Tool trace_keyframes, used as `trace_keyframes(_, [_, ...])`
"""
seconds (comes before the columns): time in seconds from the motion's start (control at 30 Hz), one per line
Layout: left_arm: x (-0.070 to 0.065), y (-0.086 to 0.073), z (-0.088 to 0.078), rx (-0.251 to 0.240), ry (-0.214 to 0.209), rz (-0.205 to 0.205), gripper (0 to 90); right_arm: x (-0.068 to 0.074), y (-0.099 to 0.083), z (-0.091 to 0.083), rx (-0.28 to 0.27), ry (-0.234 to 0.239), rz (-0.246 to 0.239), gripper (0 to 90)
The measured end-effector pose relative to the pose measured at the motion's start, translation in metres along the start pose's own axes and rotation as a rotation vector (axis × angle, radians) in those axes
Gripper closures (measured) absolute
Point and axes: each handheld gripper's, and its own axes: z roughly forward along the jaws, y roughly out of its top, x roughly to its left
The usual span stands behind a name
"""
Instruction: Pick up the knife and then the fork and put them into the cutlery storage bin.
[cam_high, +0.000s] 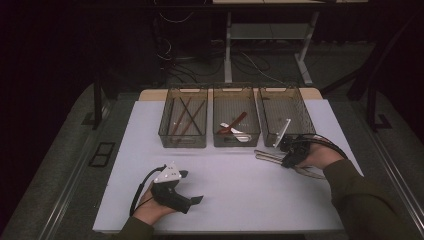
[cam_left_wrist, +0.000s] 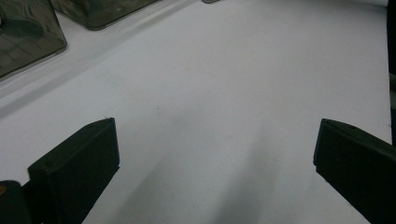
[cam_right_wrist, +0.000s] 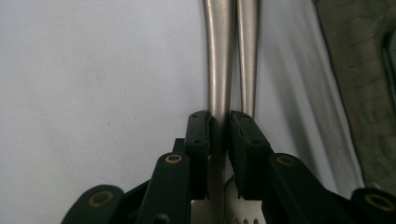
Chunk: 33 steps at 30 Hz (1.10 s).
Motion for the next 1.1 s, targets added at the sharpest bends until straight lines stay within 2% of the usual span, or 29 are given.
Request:
trace_keyframes(0.23, [-0.001,0.000,0.001,0.009,-0.008,0.004,0.0,-0.002,0.007,0.001,0.046,0.017,-0.005,77.1])
trace_keyframes(0.67, [-0.001,0.000,0.002,0.012,-0.010,0.007,0.0,-0.003,0.006,0.001,0.046,0.018,0.001,79.7])
trace_keyframes(0.87, [-0.001,0.000,0.002,0.012,-0.011,0.008,0.0,-0.001,0.004,-0.001,0.019,0.025,0.009,79.7])
trace_keyframes(1.1, [-0.001,0.000,0.001,0.011,-0.013,0.007,0.0,0.001,0.002,-0.010,-0.060,0.034,0.026,79.7])
